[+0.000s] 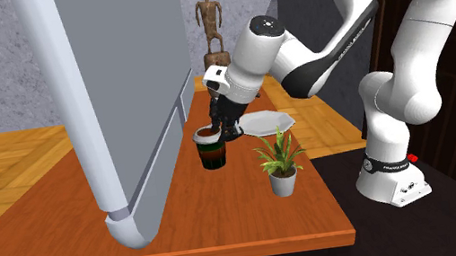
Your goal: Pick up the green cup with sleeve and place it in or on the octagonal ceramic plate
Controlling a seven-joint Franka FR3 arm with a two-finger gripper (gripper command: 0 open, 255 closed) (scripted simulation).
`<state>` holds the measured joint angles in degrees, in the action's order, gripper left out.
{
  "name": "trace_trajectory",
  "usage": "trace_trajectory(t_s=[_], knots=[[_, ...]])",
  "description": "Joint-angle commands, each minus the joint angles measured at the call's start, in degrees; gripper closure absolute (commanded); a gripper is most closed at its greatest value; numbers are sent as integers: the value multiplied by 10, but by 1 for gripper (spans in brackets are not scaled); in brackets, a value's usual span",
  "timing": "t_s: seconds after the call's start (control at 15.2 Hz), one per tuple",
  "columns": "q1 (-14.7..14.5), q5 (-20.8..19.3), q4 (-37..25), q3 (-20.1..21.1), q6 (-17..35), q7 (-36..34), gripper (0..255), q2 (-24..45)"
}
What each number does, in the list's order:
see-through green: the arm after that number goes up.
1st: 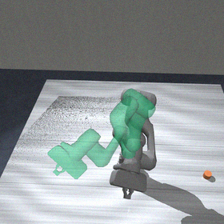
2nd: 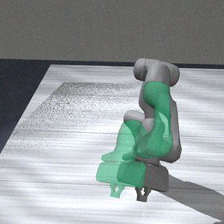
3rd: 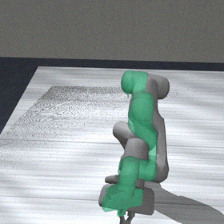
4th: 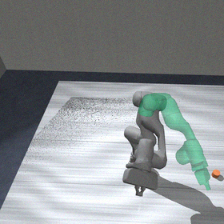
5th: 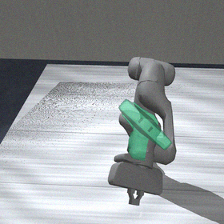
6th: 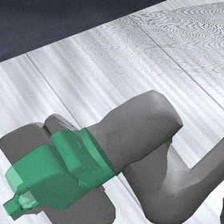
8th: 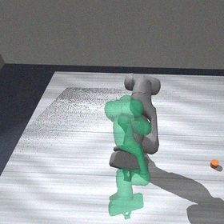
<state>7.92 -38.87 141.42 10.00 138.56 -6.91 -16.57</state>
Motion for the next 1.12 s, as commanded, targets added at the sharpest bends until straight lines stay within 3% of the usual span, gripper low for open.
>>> trace_trajectory(t_s=[0.0, 0.2, 1.06], knots=[[0, 0, 1, 0, 0, 0, 255, 0], [0, 0, 0, 0, 0, 0, 255, 2], [-19, 60, -55, -10, -83, 75, 255, -41]])
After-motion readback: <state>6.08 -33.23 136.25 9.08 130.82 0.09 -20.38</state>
